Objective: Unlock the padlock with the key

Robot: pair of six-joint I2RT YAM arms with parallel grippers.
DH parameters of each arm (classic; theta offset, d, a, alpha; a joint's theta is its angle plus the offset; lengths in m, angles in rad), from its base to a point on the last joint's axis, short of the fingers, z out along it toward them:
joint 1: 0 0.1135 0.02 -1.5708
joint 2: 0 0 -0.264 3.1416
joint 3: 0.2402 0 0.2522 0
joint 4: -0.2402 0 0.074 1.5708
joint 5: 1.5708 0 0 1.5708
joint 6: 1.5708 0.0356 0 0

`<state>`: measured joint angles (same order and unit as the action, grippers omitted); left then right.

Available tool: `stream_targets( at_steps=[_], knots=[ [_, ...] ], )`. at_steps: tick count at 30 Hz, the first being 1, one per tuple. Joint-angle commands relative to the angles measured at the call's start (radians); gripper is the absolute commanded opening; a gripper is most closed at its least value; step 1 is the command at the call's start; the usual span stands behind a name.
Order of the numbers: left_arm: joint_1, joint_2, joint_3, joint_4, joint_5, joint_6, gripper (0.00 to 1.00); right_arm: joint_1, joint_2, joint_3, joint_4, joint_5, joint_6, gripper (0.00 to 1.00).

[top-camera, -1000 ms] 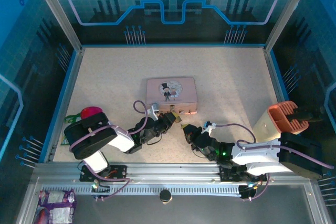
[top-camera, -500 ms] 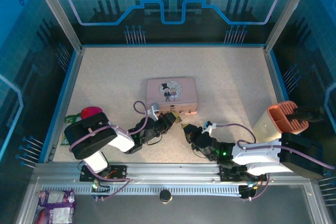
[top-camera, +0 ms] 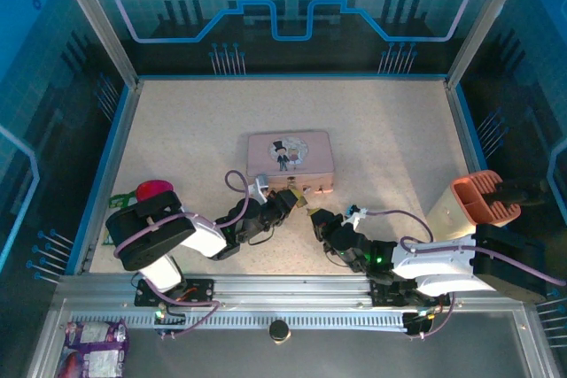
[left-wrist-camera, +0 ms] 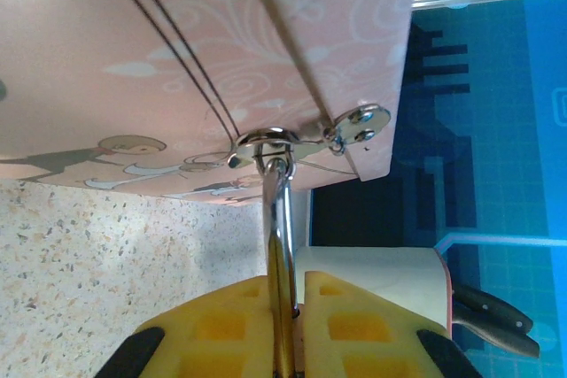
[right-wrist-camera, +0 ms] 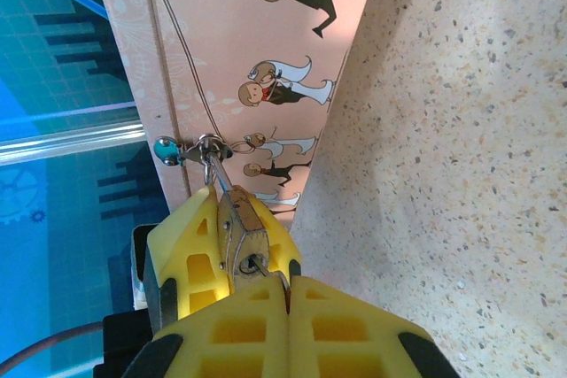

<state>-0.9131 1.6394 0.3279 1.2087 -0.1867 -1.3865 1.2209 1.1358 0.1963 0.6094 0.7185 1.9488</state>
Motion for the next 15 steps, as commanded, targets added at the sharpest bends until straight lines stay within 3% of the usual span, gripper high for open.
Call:
stream_targets(
  at_steps=[1,15],
  knots=[
    [-0.018,-0.052,0.019,0.155,0.001,0.026,0.00,0.013,0.005,0.008,0.013,0.051,0.006,0.00],
    [-0.031,-0.051,0.037,0.119,0.000,0.041,0.00,0.017,0.056,0.027,0.102,0.038,-0.021,0.00]
  ],
)
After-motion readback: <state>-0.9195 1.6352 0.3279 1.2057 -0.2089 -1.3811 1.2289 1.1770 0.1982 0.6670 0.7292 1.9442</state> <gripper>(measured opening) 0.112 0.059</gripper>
